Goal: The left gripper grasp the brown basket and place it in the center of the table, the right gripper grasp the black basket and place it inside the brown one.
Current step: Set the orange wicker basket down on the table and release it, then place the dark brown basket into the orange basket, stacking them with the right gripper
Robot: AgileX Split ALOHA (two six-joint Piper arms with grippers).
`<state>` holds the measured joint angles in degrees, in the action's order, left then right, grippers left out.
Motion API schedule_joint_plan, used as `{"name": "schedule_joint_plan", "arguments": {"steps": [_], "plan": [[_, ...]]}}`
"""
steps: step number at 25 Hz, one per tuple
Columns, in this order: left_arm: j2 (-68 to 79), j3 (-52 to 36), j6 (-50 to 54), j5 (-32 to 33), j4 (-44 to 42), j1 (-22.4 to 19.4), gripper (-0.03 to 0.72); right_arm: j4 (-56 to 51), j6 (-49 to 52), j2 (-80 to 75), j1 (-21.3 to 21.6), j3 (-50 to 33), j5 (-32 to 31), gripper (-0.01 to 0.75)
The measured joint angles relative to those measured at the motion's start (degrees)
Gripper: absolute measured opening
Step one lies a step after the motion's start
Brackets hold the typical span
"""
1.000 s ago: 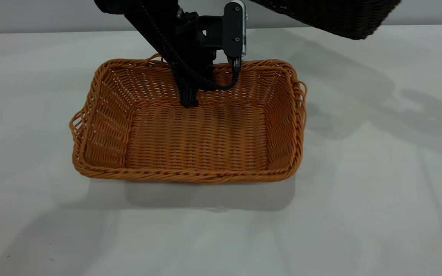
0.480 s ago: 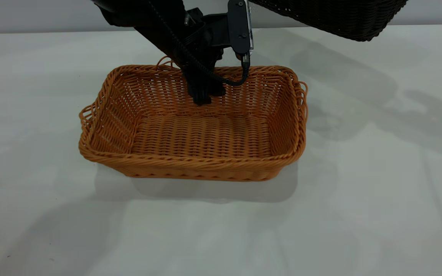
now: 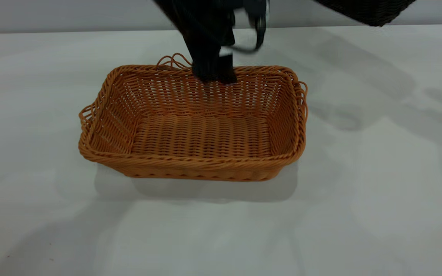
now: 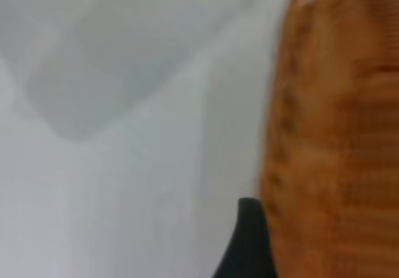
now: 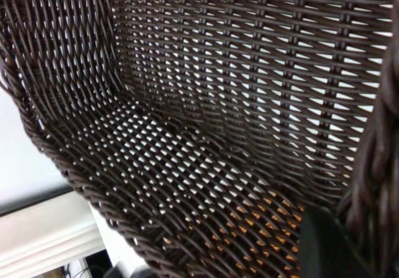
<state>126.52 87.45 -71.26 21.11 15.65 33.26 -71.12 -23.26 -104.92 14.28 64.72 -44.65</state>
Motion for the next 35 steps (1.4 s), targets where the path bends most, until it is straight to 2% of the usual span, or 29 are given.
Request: {"name": "schedule_joint_plan", "arguments": {"steps": [4,6,10,14,19,27,35], "plan": [[-9.4,0.0,4.82,16.58,-0.11,0.04,0.529,1.44,-1.38,0.0,-0.53,0.0,-1.16,0.087],[-14.92,0.0,6.51,22.83,-0.17,0.04,0.513,2.04,-2.63,-0.17,-1.63,0.0,-2.5,0.087],[-25.49,0.0,7.37,30.23,-0.17,0.04,0.496,2.36,-4.82,-1.93,-4.26,0.04,-6.09,0.087],[-35.71,0.0,7.51,30.86,-0.34,0.04,0.494,3.34,-7.58,-4.01,-8.14,0.11,-9.82,0.087],[-44.98,0.0,7.51,29.04,-0.57,0.04,0.495,6.63,-8.87,-4.28,-14.49,0.11,-11.19,0.087],[-49.05,-0.01,7.51,28.16,-0.57,0.04,0.495,7.15,-8.94,-4.33,-25.48,0.11,-5.02,0.087],[-49.05,-0.01,7.51,28.16,-0.63,0.04,0.493,9.33,-8.94,-9.88,-26.38,0.18,-3.56,0.087]]}}
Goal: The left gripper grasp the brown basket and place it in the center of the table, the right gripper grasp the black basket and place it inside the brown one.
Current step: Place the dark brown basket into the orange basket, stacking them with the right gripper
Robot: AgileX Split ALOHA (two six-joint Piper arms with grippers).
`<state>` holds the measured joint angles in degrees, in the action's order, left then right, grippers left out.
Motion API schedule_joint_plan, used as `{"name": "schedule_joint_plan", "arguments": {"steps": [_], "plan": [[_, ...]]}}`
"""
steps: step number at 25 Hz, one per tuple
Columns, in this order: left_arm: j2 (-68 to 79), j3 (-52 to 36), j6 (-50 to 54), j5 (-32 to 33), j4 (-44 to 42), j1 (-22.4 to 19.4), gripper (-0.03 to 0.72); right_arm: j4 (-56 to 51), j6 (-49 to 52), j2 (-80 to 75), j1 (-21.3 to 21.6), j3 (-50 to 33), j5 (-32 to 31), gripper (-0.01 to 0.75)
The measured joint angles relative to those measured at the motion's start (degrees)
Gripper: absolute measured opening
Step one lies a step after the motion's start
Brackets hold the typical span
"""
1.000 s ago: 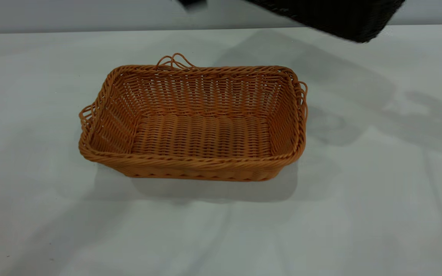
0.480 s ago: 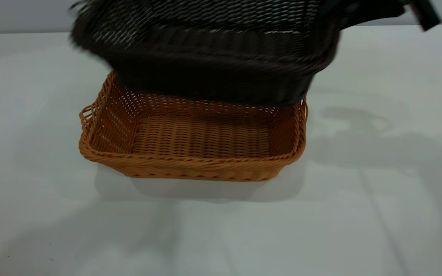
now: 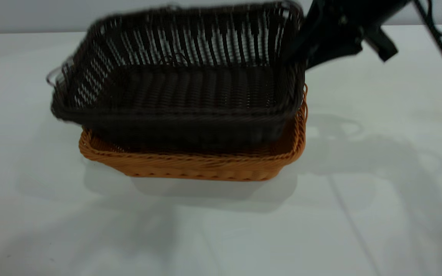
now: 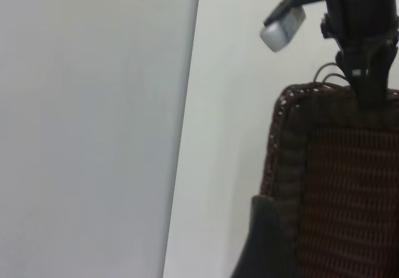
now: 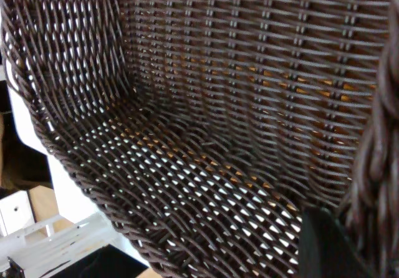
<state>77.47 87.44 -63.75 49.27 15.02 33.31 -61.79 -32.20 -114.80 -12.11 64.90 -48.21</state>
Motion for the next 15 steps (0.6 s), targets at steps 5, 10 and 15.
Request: {"name": "schedule_joint_plan", "arguments": {"steps": [5,10,15], "plan": [[0.0,0.0,0.0,0.0,0.0,0.05,0.493,-0.01,-1.23,-3.54,0.0,0.11,1.49,0.087],[0.0,0.0,0.0,-0.15,-0.05,0.02,0.493,-0.01,-2.02,-3.78,0.0,0.33,1.81,0.129],[0.0,0.0,0.0,-0.23,-0.05,0.02,0.493,-0.13,-6.74,-3.78,0.0,0.51,-2.26,0.39]]}}
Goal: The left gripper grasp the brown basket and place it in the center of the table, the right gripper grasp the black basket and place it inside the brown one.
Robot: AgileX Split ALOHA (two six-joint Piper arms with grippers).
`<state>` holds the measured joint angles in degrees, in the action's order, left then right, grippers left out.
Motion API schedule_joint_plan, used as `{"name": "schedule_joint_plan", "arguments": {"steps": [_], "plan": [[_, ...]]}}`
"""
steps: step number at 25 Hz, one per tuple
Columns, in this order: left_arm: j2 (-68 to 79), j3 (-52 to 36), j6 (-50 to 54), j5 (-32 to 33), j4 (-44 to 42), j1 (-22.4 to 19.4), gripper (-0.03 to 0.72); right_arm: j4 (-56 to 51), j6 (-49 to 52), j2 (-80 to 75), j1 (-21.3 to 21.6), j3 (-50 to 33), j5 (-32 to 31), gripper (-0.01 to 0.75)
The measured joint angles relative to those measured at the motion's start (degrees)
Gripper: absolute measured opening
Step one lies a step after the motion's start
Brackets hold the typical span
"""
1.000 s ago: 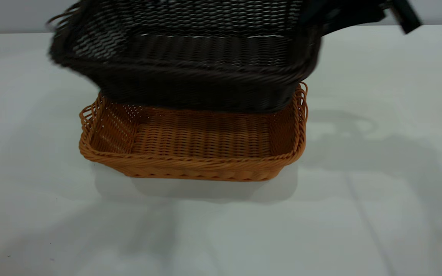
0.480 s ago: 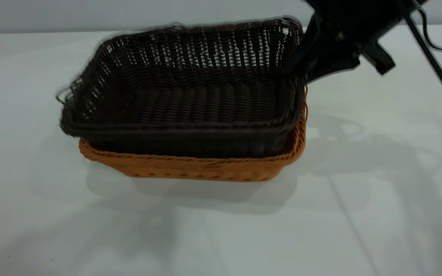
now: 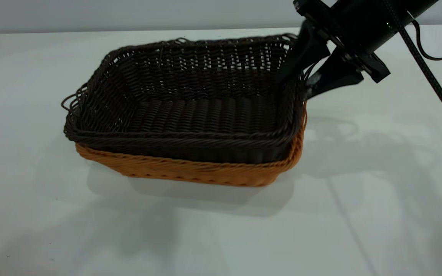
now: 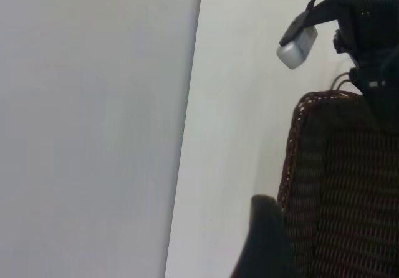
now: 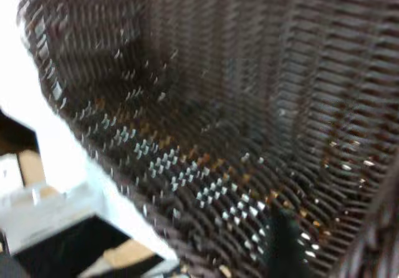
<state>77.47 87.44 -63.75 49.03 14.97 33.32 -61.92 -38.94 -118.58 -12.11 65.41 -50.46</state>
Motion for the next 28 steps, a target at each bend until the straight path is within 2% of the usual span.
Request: {"name": "schedule_joint_plan", "arguments": {"steps": [4,7,10,13,15,19,24,28], "plan": [[0.0,0.0,0.0,0.33,0.0,0.0,0.493,1.78,-2.1,0.87,0.0,1.37,-3.55,0.617],[-0.32,0.0,0.0,1.75,-0.07,0.0,0.493,6.64,0.06,3.06,0.0,3.6,-4.86,0.677],[-2.09,-0.05,0.57,2.52,-0.89,0.0,0.493,15.08,5.12,6.0,0.0,7.3,-7.88,0.667],[-5.4,-0.05,4.14,3.2,-3.92,0.0,0.493,22.5,11.17,9.97,0.23,12.28,-14.77,0.619],[-8.05,-0.05,8.61,4.65,-7.02,0.0,0.493,26.08,14.26,13.96,0.29,15.31,-17.23,0.578],[-14.07,-0.05,21.96,9.35,-14.97,0.0,0.493,30.6,19.04,24.02,0.29,17.6,-18.81,0.529],[-21.1,-0.05,39.55,17.65,-23.16,0.0,0.493,35.84,24.13,37.26,0.29,17.6,-20.17,0.519],[-25.04,-0.25,49.89,17.81,-24.6,0.0,0.493,42.94,27.99,50.32,0.29,16.77,-20.77,0.519]]}}
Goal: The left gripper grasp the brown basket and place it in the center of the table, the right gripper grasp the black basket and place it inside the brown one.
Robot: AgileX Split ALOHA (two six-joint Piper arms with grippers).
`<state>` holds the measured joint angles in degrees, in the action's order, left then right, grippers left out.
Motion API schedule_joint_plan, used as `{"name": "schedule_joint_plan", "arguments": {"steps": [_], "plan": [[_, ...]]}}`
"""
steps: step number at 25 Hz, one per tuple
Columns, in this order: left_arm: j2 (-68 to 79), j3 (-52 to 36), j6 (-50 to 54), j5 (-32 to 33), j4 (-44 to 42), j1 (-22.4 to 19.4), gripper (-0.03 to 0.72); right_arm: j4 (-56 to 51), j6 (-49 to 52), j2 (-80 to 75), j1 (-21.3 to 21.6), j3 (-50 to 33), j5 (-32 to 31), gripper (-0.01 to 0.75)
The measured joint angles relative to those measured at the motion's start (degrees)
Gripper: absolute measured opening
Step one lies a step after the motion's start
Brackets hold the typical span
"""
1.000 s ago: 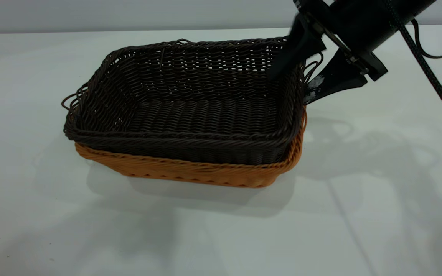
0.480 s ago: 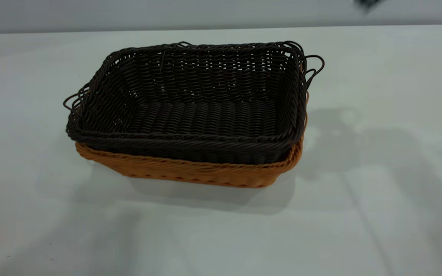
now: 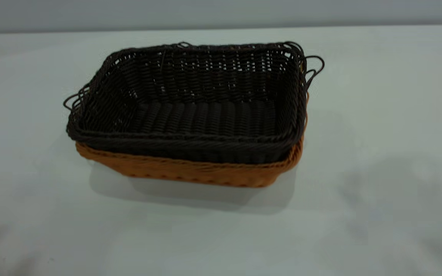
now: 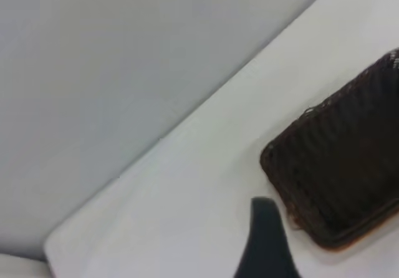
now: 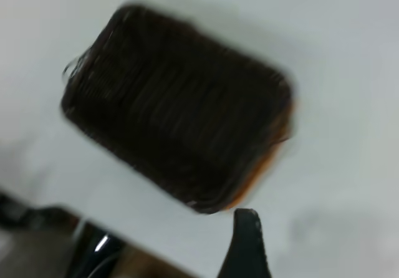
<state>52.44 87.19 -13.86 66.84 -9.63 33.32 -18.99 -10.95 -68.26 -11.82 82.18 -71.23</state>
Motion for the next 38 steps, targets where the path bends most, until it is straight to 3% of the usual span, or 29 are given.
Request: {"name": "schedule_joint_plan", "arguments": {"steps": [5,9,15,22,29,33,38], "plan": [[-5.04,-4.35,6.58,0.04,0.3,0.0,0.493,6.86,5.2,16.94,0.0,-8.78,-0.79,0.519],[-8.64,-10.25,10.15,0.04,0.75,0.0,0.493,9.26,7.03,29.11,0.0,-20.62,-1.12,0.519],[-13.35,-23.76,15.45,0.04,2.38,0.0,0.493,11.6,7.56,42.86,0.0,-38.91,1.4,0.519],[-18.41,-43.52,15.87,0.04,3.7,0.0,0.493,13.55,7.78,53.06,0.0,-54.06,5.73,0.519],[-25.18,-56.93,17.05,-0.51,7.9,0.0,0.493,13.44,7.85,55.87,0.0,-55.19,7.52,0.519],[-29.46,-57.67,17.23,-5.66,10.52,0.0,0.493,13.38,7.85,55.87,0.0,-55.19,7.57,0.519],[-34.14,-57.94,17.33,-5.99,10.59,0.0,0.493,13.38,7.85,55.87,0.0,-55.19,7.57,0.519]]}}
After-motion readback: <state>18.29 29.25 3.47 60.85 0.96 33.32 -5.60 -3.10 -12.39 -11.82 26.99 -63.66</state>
